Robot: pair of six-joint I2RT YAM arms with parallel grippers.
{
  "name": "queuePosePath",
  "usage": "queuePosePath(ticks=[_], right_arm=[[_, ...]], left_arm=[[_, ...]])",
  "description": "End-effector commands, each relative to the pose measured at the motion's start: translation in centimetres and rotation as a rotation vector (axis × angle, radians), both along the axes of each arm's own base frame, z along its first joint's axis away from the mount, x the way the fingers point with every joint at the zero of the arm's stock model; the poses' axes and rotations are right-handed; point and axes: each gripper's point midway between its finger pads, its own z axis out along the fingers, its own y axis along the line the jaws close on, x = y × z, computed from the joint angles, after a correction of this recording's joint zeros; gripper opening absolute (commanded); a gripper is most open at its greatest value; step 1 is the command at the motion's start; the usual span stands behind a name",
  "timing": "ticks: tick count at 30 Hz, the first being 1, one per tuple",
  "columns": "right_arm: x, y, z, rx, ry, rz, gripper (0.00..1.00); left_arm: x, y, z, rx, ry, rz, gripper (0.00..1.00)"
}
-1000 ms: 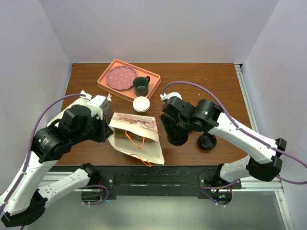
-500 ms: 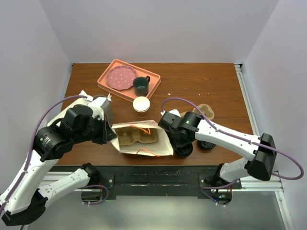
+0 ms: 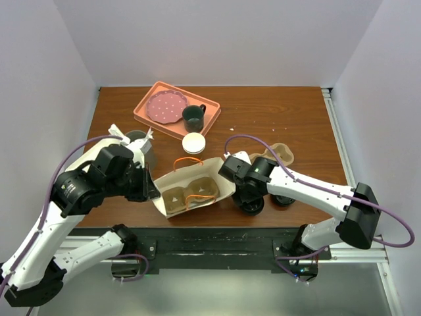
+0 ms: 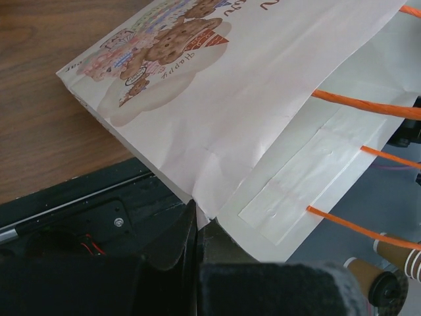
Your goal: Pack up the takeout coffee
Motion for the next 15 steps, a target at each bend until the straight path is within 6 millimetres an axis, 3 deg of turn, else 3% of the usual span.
queuePosePath(ticks=[1,6,7,10,15], right_arm=[[1.1,0.3,1.4,0.056,-0.075,-0.053,0.75],[1.4,0.4,3.1,0.07,-0.092,-0.073,0.85],[1.4,0.4,3.5,0.073,-0.095,-0.073,0.86],[1.6,0.7,4.9,0.095,-0.113,-0.081,0.88],[2.0,-0.4,7.1,0.086,-0.159,-0.127,0.88]], left_arm=[[-0.8,-0.4,0.2,-0.036,0.033,-0.007,0.0],[-0.8,-0.4,0.4,-0.043,0.022,-0.01,0.11],[-0.8,-0.5,0.4,-0.046,0.021,-0.013,0.19],[-1.0,-0.7,0.6,-0.073,0.01,-0.022,0.31],[-0.6,-0.8,1.3,-0.083,-0.022,-0.027,0.43]])
